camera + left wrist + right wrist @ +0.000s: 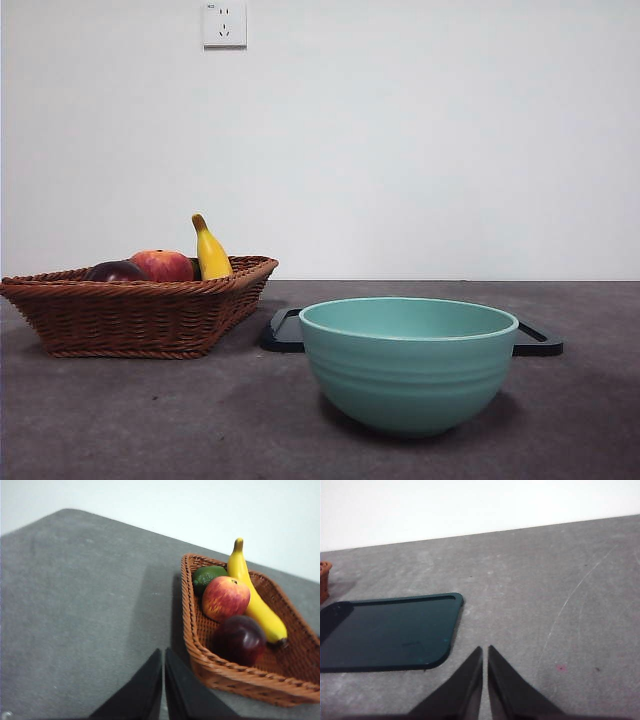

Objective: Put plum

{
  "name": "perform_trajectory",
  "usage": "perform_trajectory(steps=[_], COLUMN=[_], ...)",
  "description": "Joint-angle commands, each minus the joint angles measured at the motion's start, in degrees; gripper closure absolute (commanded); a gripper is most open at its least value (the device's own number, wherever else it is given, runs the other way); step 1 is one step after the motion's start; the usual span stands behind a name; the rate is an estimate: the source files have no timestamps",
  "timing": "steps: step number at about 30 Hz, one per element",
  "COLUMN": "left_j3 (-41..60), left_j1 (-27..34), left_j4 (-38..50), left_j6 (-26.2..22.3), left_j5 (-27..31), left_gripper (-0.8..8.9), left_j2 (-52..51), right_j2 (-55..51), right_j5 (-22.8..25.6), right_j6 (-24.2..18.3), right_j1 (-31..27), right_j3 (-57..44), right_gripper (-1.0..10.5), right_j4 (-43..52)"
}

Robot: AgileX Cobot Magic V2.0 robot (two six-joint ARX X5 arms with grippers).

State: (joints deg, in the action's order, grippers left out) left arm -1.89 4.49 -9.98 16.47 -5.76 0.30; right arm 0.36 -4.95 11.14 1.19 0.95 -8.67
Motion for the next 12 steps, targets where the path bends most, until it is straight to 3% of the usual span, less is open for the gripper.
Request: perform_trajectory(steps=[1, 4, 12], left_j3=[-1.7, -5.31, -18.78], left_j1=[0.15, 0.15, 0.13], left_j4=[0.33, -2.19, -9.68], left_j6=[5.2, 7.1, 6.49], left_j5=[-0.28, -0.74, -3.65], left_gripper=[8.05, 8.05, 8.04], left_j2=[-0.09, 0.37, 7.82], right_j2=[-0.15, -0.09, 3.76], right_j5=[-0.13, -0.13, -0.26], right_j6=[3.56, 4.66, 4.94], right_j1=[0.17, 0.17, 0.17], right_j3=[1.9, 4.81, 17.27], right_gripper=[9.4, 9.4, 9.4], right_j4=[0.46, 0.39, -6.95])
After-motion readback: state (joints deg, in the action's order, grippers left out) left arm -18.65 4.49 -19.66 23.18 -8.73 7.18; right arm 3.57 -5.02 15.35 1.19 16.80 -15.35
